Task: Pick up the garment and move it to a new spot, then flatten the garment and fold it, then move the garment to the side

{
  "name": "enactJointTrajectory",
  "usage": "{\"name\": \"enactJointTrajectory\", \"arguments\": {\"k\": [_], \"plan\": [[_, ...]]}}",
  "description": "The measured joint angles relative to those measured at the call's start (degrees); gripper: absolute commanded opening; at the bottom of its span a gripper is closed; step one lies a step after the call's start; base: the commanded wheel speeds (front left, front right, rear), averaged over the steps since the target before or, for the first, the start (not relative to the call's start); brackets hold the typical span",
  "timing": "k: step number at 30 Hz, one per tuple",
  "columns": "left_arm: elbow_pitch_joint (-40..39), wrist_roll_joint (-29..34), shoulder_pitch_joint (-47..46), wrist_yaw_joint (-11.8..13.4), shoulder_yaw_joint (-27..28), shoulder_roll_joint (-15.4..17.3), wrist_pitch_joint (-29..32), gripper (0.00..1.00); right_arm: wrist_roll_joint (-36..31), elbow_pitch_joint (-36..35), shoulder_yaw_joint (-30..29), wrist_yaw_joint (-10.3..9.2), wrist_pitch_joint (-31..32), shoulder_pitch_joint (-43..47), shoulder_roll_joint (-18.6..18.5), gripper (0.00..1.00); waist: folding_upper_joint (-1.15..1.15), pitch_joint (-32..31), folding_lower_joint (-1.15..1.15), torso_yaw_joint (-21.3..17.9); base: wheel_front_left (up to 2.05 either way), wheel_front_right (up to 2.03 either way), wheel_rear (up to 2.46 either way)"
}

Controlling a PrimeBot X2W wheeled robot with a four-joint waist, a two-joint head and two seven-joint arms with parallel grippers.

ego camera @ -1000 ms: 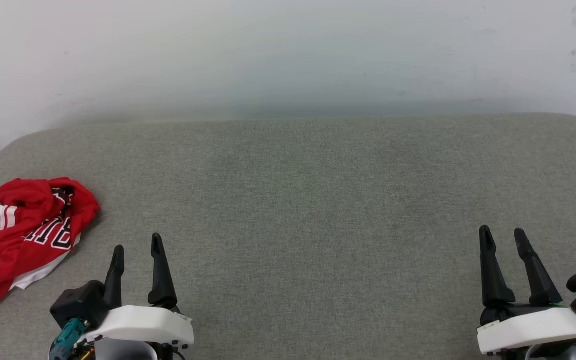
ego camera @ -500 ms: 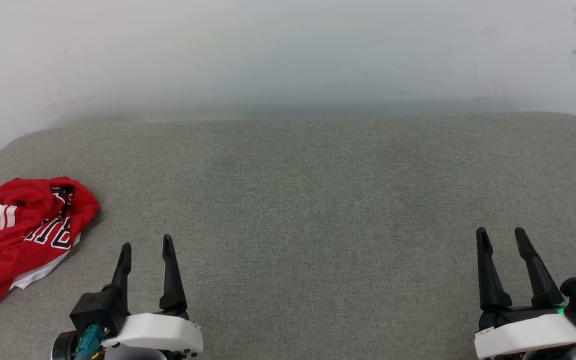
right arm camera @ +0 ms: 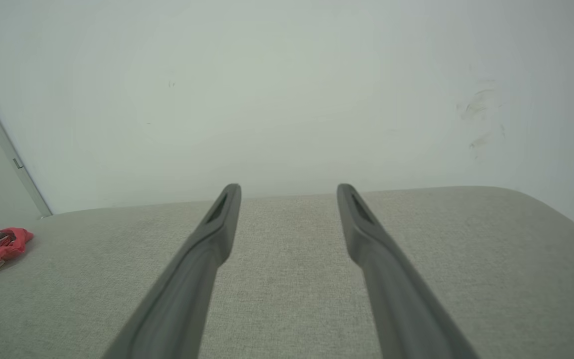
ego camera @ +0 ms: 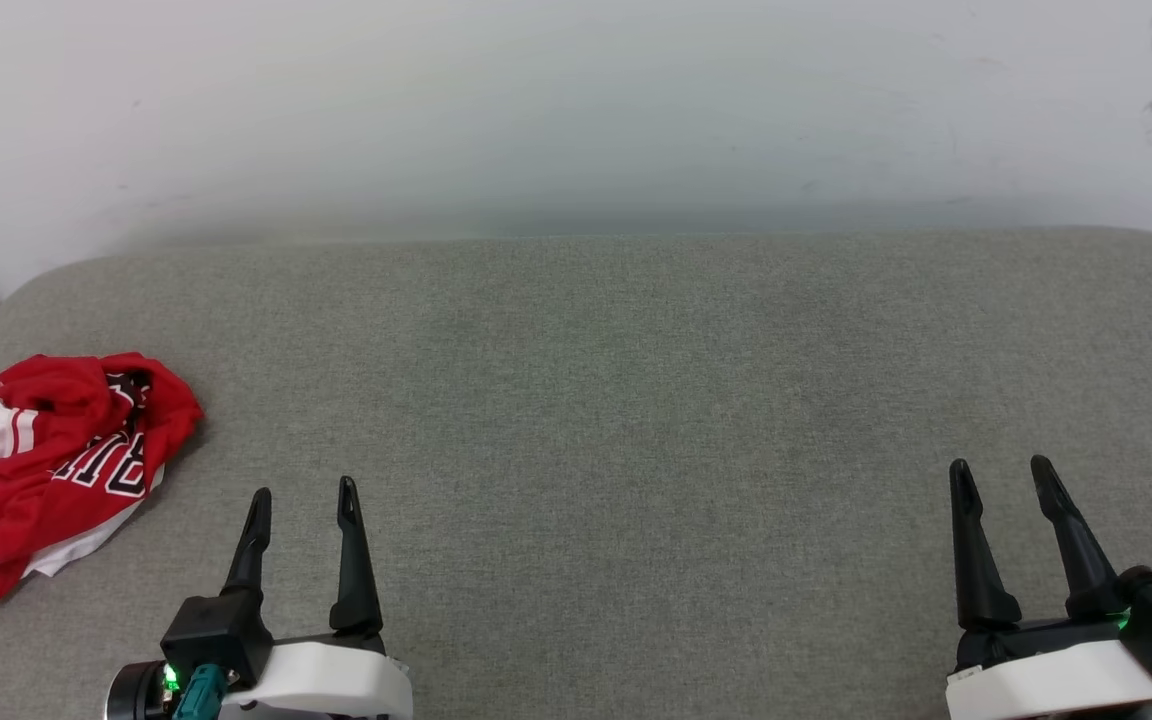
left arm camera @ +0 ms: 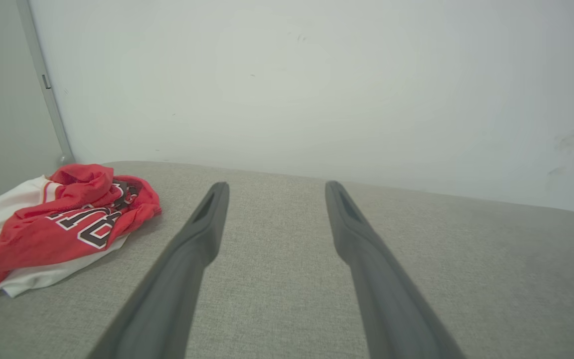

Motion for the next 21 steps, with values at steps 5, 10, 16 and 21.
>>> {"name": "enactJointTrajectory", "arguments": {"k": [5,10,16,21], "plan": [[-0.1,1.0,0.4,-1.0,0.0,0.0,-0.5,1.00,-1.1,-0.4,0.2,0.00,-0.3,0.3,0.0,1.00,0.00,0.0,0.00,0.1,0.00,0.00,0.00],[-0.1,2.3,0.5,-1.5,0.1,0.0,-1.0,1.00,-1.8,-0.6,0.1,0.01,-0.9,0.6,0.0,1.00,0.00,0.1,0.00,0.1,0.00,0.00,0.00],[-0.1,2.7,0.6,-2.0,0.2,0.0,-1.2,1.00,-1.0,-0.1,-0.4,0.01,-1.3,0.9,0.0,1.00,0.00,0.1,0.00,0.1,0.00,0.00,0.00],[0.3,2.2,0.6,-2.2,0.4,0.0,-1.3,1.00,-0.2,0.2,-0.4,0.01,-1.3,0.9,0.0,1.00,0.00,0.2,0.00,0.1,0.00,0.00,0.00]]}}
